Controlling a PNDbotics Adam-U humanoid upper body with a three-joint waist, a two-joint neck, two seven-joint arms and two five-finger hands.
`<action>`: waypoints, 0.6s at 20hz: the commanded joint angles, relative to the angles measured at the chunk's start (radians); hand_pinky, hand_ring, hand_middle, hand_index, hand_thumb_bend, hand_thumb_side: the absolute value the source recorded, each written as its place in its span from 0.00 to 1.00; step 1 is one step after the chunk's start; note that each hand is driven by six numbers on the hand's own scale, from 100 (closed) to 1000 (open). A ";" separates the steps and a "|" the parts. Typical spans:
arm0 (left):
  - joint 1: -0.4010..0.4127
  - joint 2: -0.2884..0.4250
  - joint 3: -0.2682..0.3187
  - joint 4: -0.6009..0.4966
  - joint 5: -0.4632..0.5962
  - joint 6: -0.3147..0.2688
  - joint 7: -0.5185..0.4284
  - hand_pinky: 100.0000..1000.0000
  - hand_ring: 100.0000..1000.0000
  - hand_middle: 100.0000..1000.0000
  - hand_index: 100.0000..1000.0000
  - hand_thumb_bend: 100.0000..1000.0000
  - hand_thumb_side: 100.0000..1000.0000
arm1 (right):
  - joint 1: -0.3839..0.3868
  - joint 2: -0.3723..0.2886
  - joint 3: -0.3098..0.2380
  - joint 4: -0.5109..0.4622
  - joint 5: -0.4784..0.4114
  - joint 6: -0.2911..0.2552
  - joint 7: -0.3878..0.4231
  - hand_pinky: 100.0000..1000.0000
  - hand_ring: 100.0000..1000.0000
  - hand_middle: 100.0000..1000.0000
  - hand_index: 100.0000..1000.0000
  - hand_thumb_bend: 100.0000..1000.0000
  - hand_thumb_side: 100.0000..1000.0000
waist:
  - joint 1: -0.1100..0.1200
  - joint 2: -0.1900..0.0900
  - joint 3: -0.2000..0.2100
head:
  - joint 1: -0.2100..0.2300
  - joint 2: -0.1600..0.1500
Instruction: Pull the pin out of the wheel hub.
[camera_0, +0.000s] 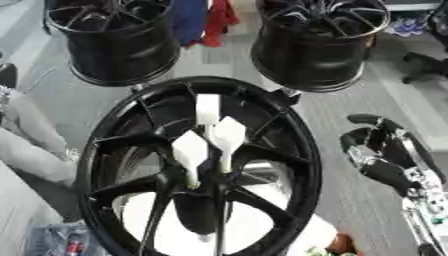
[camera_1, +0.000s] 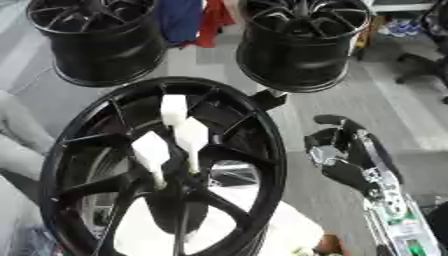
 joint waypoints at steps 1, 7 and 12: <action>-0.042 0.112 -0.029 -0.028 -0.006 -0.016 -0.040 0.57 0.56 0.61 0.80 0.31 0.39 | -0.010 -0.016 -0.001 -0.018 -0.001 -0.002 0.003 0.61 0.60 0.73 0.69 0.19 0.00 | 0.004 -0.010 -0.004 | 0.003 -0.002; -0.179 0.405 -0.162 -0.047 -0.008 -0.122 -0.251 0.65 0.62 0.66 0.82 0.33 0.35 | -0.010 -0.022 0.005 -0.016 0.000 -0.001 0.008 0.61 0.60 0.73 0.69 0.19 0.00 | 0.015 -0.012 -0.022 | 0.015 -0.002; -0.336 0.552 -0.337 -0.076 0.011 -0.226 -0.496 0.71 0.68 0.70 0.84 0.34 0.27 | -0.012 -0.028 0.015 -0.013 0.000 -0.001 0.019 0.61 0.60 0.73 0.69 0.19 0.00 | 0.026 -0.015 -0.036 | 0.030 -0.002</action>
